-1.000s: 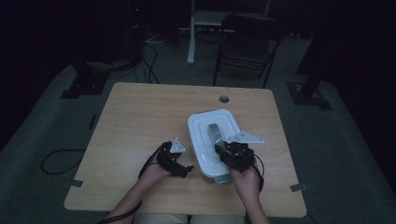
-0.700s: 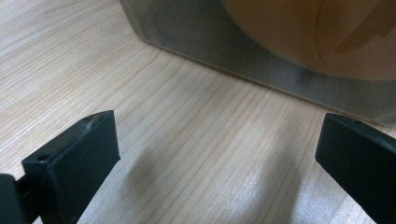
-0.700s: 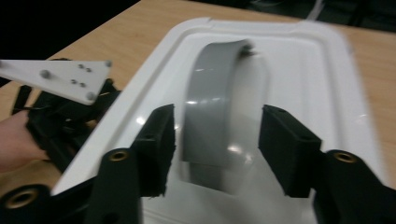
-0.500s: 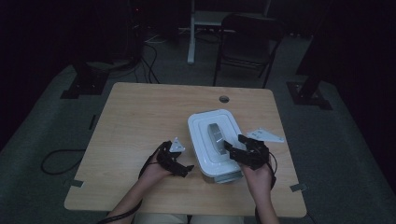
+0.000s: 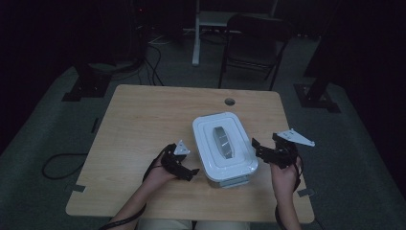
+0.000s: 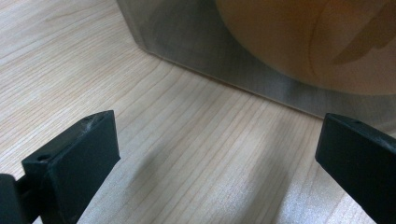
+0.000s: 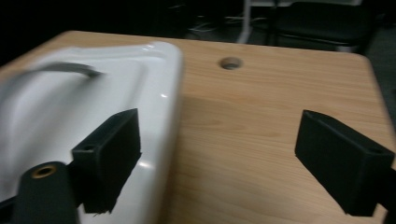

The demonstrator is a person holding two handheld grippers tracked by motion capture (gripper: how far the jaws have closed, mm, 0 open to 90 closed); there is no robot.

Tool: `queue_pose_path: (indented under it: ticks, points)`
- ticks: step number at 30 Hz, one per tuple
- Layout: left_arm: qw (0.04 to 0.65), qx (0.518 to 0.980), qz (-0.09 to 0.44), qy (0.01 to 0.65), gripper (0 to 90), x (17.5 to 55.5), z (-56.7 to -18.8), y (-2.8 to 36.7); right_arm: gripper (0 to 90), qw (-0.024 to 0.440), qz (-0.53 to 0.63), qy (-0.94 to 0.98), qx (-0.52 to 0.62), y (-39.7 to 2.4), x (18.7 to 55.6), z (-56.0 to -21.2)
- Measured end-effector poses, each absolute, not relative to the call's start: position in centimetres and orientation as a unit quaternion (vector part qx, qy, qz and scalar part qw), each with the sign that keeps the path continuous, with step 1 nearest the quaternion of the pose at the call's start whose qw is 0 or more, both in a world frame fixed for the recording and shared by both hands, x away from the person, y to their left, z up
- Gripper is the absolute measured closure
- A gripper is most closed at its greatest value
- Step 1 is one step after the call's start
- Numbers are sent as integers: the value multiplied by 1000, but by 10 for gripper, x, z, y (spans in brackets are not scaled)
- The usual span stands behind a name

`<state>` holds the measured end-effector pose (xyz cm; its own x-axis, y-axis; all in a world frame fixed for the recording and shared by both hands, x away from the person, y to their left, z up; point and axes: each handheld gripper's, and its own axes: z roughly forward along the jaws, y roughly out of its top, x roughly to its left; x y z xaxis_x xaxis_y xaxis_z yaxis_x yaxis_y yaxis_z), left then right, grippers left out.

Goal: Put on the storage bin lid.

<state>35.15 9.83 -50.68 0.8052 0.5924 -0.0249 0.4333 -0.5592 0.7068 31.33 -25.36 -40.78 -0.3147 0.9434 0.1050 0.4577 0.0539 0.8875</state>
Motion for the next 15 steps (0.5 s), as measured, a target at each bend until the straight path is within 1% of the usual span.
queue_pose_path:
  ticks: [1,3,4,6,8,10,12,13,15]
  points:
    - [371,875,106,293,2,352,-506,98,133,283,442,670,525,-260,315,-415]
    - [370,876,107,291,2,352,-505,98,130,283,439,670,527,-261,316,-417]
    - [370,875,107,292,2,352,-505,97,126,275,428,675,534,-267,321,-426]
    - [369,876,108,290,2,352,-504,97,126,273,424,679,534,-268,323,-429]
    - [371,875,111,291,2,353,-502,95,126,267,409,684,542,-271,326,-446]
    - [371,874,113,292,2,353,-502,94,130,261,410,687,540,-271,327,-454]
    - [371,874,113,291,2,353,-501,93,130,261,410,687,540,-271,327,-454]
    - [372,873,115,293,2,353,-500,91,133,251,428,688,529,-272,328,-471]
    - [375,873,114,292,2,354,-499,90,137,251,426,691,527,-272,327,-474]
